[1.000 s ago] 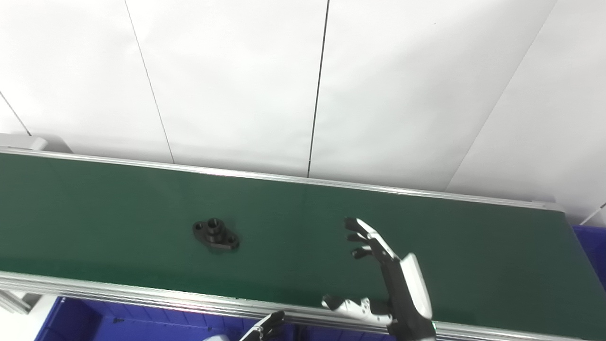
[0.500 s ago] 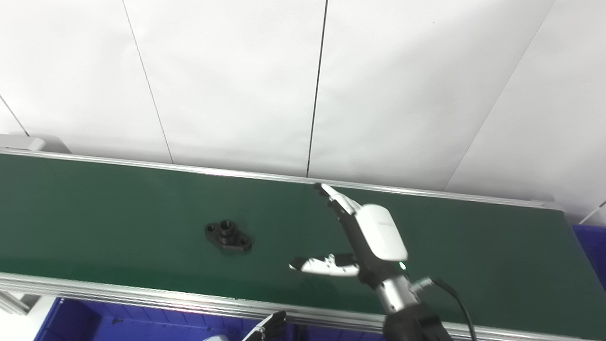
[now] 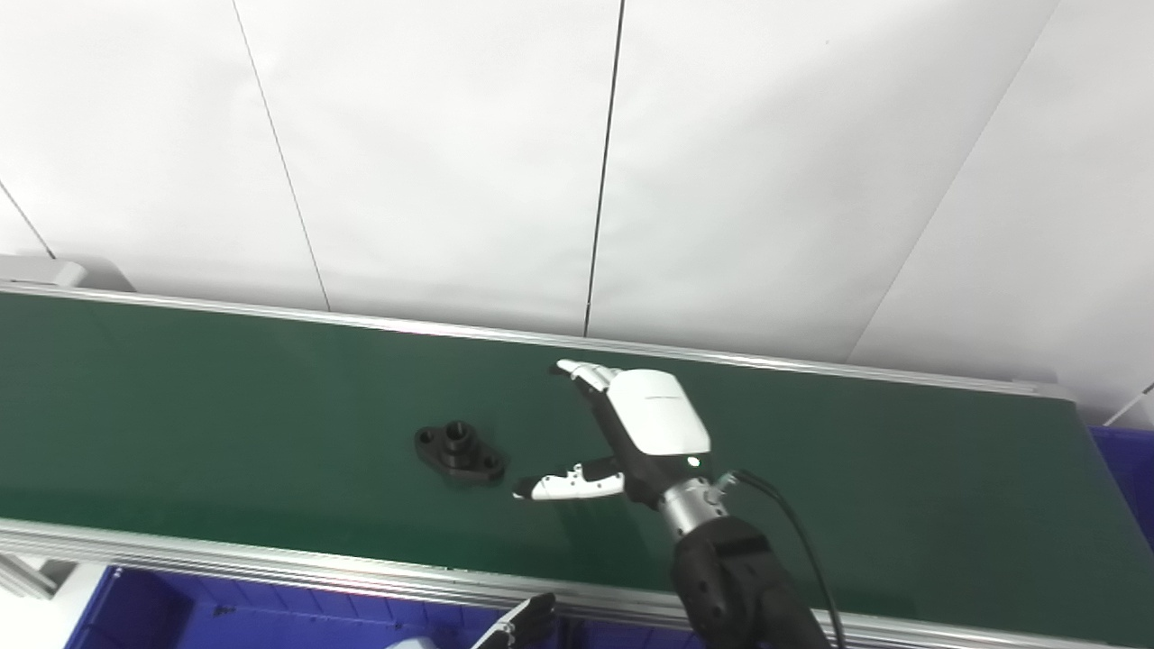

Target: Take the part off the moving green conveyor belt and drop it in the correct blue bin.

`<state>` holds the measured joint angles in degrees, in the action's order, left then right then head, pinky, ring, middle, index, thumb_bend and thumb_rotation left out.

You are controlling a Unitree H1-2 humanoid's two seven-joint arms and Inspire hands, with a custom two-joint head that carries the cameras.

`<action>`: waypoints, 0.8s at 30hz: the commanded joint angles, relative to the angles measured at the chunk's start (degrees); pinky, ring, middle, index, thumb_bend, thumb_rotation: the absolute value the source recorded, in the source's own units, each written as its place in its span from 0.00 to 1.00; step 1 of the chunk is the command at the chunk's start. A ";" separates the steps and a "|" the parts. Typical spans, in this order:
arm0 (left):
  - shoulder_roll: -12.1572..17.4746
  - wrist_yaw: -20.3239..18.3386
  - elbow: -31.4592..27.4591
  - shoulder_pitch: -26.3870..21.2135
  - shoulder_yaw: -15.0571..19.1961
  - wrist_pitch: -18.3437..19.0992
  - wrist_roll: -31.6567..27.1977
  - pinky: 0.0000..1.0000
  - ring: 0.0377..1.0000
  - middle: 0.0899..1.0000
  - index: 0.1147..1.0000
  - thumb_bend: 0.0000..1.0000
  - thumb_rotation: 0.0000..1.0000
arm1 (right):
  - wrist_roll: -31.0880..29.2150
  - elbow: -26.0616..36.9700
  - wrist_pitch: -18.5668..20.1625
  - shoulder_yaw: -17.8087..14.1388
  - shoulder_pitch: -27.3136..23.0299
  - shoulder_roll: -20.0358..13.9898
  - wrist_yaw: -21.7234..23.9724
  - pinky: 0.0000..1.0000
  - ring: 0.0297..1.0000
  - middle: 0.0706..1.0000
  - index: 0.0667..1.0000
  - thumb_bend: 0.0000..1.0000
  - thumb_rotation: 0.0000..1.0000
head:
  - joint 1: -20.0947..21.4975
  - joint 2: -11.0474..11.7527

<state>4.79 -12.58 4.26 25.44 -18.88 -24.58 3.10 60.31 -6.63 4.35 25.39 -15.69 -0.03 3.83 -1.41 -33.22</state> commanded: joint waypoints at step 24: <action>-1.77 1.29 -3.15 0.43 -1.46 -0.72 2.75 0.84 0.92 0.93 0.91 0.83 0.70 | 0.69 -12.69 7.16 6.16 -9.54 2.80 -0.74 0.54 0.66 0.74 0.82 0.94 0.67 | -2.23 -0.75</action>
<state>3.23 -11.58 2.95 25.55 -20.07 -24.42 5.62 61.27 -19.94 10.61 31.33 -22.79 2.17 3.98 -3.43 -33.93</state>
